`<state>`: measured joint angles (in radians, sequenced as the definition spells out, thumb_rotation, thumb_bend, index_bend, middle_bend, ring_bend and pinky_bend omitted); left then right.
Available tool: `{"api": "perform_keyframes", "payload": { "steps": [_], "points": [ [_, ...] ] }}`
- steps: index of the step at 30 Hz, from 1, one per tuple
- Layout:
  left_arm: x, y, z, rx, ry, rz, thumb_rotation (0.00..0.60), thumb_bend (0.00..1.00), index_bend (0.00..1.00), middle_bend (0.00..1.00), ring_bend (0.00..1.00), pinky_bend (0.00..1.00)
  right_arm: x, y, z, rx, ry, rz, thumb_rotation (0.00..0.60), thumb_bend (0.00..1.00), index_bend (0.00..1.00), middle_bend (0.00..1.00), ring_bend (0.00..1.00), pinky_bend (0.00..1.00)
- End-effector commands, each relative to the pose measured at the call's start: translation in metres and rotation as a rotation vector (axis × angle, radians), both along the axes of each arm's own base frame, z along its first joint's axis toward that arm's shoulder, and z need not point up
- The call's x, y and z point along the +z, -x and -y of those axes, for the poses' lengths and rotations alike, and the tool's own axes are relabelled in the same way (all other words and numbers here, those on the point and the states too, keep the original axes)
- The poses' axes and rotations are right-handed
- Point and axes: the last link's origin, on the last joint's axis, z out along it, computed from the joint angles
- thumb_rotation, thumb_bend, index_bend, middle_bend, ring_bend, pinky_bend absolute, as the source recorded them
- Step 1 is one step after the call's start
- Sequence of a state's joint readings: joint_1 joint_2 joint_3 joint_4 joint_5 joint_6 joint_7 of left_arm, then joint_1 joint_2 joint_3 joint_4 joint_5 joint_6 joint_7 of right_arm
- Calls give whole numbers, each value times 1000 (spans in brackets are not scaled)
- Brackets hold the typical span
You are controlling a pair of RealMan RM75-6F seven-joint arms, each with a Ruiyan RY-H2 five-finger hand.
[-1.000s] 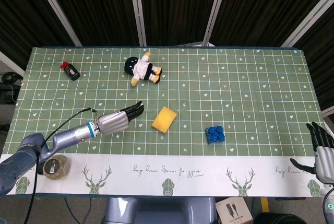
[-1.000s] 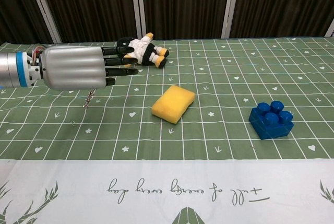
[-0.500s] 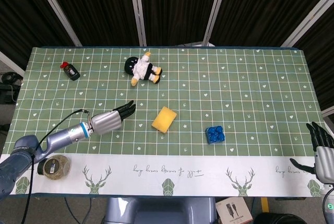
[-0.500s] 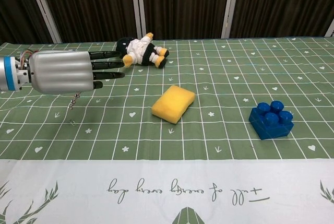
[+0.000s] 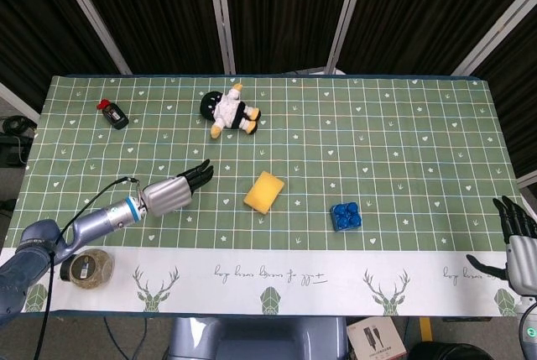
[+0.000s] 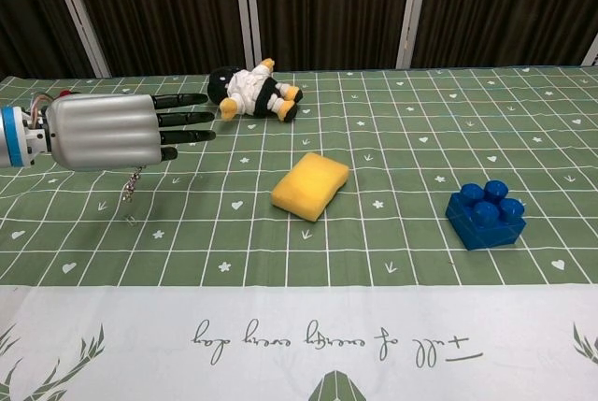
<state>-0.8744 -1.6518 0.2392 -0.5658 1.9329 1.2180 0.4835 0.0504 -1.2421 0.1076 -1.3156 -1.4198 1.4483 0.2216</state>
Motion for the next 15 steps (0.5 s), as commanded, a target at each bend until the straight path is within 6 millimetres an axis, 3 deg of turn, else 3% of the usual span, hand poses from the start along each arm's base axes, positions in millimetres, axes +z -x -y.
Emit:
{"api": "perform_keyframes", "payload": {
  "steps": [1, 15],
  "points": [
    [-1, 0, 0, -1, 3, -3, 600, 451, 602, 73, 0, 0, 0, 0, 0, -1, 1, 1, 600, 47, 67, 0, 0, 110],
    [-8, -1, 3, 2, 14, 6, 600, 451, 602, 74, 0, 0, 1, 0, 0, 2, 1, 1, 600, 47, 67, 0, 0, 110]
  ]
}}
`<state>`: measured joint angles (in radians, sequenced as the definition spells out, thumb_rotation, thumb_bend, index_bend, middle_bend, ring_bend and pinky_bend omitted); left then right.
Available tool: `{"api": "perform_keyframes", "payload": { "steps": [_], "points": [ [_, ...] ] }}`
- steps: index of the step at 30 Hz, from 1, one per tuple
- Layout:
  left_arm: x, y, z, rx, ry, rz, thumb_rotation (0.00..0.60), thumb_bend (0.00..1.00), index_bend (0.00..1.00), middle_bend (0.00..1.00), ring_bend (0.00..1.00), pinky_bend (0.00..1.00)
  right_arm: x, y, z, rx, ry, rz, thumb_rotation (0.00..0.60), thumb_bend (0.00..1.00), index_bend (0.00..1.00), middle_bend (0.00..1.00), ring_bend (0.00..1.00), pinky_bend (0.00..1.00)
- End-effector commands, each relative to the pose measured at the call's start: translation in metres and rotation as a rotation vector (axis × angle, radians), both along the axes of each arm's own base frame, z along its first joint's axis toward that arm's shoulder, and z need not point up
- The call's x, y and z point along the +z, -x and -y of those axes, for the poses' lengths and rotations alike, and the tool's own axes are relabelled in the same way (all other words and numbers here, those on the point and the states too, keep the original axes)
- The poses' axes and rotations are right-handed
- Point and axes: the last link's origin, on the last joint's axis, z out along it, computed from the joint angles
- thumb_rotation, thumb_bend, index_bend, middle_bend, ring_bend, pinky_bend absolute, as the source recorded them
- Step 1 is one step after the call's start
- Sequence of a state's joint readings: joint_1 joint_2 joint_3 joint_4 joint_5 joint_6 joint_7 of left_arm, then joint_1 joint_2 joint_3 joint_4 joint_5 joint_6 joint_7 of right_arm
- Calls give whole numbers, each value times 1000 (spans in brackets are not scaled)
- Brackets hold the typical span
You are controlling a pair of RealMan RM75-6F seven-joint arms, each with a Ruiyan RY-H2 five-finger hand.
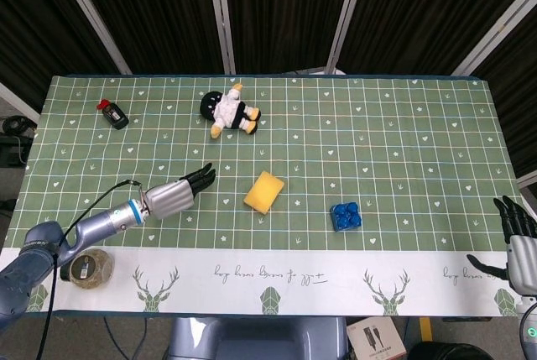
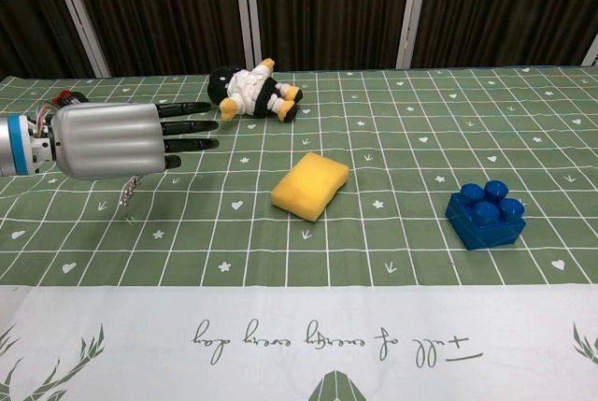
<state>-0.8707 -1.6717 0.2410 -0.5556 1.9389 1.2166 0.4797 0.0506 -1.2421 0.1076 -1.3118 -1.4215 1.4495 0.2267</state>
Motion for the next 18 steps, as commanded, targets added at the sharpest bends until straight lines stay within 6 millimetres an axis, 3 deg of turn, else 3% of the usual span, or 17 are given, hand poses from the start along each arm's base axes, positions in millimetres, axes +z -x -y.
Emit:
{"api": "perform_keyframes", "payload": {
  "steps": [1, 18],
  "points": [
    [0, -1, 0, 2, -1, 4, 600, 451, 602, 74, 0, 0, 0, 0, 0, 0, 0, 1, 600, 47, 67, 0, 0, 111],
    [-6, -1, 1, 7, 6, 2, 600, 451, 602, 74, 0, 0, 1, 0, -1, 0, 4, 2, 600, 46, 67, 0, 0, 110]
  ]
}}
